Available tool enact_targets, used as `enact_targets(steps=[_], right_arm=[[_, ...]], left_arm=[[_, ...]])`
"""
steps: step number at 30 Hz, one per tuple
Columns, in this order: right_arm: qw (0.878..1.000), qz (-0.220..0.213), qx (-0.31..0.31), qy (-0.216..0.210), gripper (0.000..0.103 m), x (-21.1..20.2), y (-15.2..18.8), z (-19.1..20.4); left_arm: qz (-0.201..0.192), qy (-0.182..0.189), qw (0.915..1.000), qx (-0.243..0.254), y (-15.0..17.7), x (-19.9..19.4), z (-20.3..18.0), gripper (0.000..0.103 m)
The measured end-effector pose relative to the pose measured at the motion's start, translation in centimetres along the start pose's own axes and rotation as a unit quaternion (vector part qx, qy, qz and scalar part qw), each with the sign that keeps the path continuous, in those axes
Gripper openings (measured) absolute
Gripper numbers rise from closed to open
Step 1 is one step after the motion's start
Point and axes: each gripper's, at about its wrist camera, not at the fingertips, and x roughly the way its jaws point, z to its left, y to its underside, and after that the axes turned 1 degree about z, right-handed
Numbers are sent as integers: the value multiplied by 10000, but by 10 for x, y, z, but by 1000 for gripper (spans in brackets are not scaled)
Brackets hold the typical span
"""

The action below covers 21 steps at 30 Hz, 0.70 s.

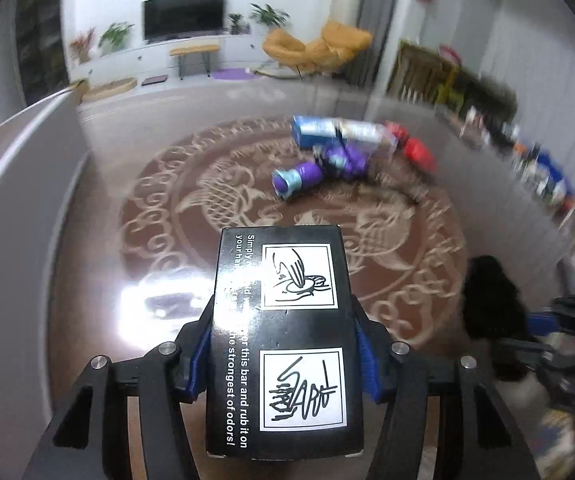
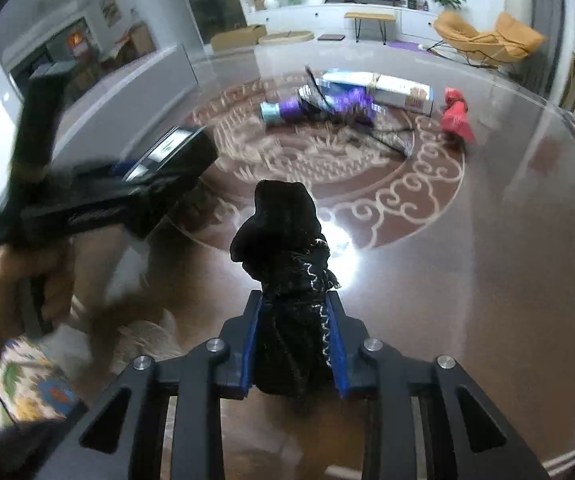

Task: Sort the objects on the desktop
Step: 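Lift the soap box with the left tool while the right tool grasps the black cloth, then carry both items over the bin and open both tools to drop them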

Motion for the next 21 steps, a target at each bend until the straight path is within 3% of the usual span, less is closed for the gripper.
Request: enact_targets(steps=[5, 8, 11, 13, 16, 21], right_arm=[[9969, -473, -269, -565, 31, -36, -47, 58], [9893, -686, -522, -1181, 31, -44, -78, 120], [9773, -730, -766, -1836, 31, -38, -103, 191], [9700, -710, -1015, -2093, 31, -27, -118, 241], [9646, -585, -1359, -2185, 31, -4, -130, 301], [9655, -248, -1809, -1856, 34, 41, -129, 356]], left_arm=[[-646, 250, 9954, -662, 2, -106, 49, 58], [-960, -173, 9918, -828, 5, -164, 99, 58], [-987, -851, 9867, -971, 19, -198, 154, 58], [-727, -1359, 9807, -1205, 33, -201, 195, 58], [-241, -1660, 9707, -1722, 59, -190, 248, 58], [466, -2195, 9472, -2290, 92, -170, 291, 62]])
